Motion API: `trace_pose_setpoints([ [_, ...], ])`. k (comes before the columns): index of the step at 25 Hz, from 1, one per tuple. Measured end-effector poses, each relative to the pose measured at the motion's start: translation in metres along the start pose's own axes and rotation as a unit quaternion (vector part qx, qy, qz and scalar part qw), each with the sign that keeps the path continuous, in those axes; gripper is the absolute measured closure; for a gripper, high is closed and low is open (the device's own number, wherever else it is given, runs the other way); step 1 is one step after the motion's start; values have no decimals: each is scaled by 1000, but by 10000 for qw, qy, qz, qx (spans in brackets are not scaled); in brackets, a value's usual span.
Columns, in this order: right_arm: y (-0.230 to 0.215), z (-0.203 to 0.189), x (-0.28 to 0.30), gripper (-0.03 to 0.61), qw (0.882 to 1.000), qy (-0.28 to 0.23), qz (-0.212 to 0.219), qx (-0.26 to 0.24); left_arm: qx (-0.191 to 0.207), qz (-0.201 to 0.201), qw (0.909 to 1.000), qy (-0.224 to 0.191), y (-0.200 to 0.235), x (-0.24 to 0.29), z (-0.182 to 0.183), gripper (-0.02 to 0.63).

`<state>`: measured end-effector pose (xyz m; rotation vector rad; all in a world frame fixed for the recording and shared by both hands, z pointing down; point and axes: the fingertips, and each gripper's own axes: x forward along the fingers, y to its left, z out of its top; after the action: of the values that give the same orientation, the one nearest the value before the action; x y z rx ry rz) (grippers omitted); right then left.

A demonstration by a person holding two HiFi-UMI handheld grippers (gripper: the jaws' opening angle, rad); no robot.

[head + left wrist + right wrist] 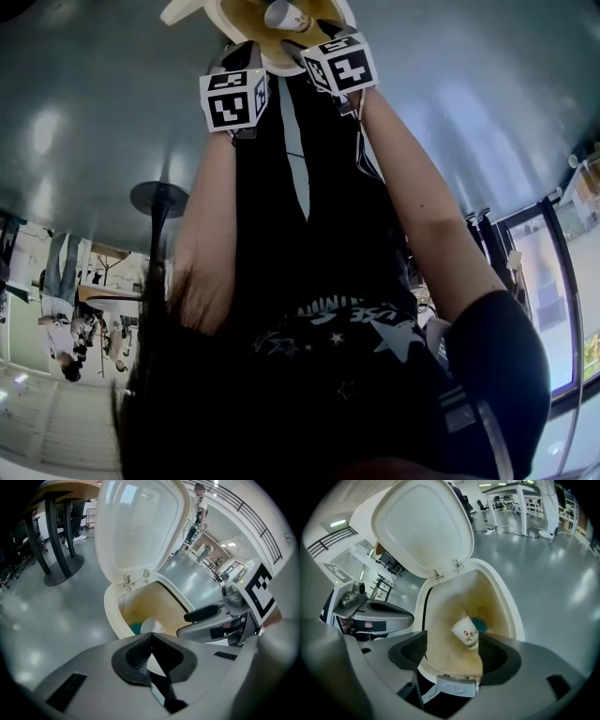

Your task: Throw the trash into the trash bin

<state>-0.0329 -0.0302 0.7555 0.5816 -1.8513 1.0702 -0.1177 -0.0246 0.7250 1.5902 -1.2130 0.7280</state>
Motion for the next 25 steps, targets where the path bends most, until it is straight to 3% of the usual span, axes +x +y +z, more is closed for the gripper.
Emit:
trace_pose_setpoints([
  [9,17,12,-10,250,9989,66,-4,-474,51,34,9999,-104,8,-13,12,603],
  [23,35,29,-49,253,9995,-284,110,-6,512,-189,9977,-398,-15,-43,43,603],
  [25,36,32,-61,277,9993,-361,87,31,588,-223,9970,-445,-24,-51,48,603],
])
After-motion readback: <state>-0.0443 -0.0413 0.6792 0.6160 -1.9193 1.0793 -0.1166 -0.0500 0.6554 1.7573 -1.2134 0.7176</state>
